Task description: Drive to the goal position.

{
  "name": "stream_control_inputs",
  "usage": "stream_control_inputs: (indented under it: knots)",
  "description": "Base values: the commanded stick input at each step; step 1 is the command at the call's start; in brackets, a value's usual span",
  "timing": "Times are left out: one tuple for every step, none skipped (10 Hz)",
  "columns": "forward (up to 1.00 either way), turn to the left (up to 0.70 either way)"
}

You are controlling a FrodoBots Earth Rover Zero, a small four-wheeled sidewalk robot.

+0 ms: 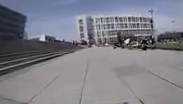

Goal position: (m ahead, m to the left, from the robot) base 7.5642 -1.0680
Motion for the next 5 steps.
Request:
stream_control_inputs:
  knots:
    - [0.7, 0.0]
    - [0.7, 0.0]
    - [0.7, 0.0]
    - [0.7, 0.0]
    - [0.7, 0.0]
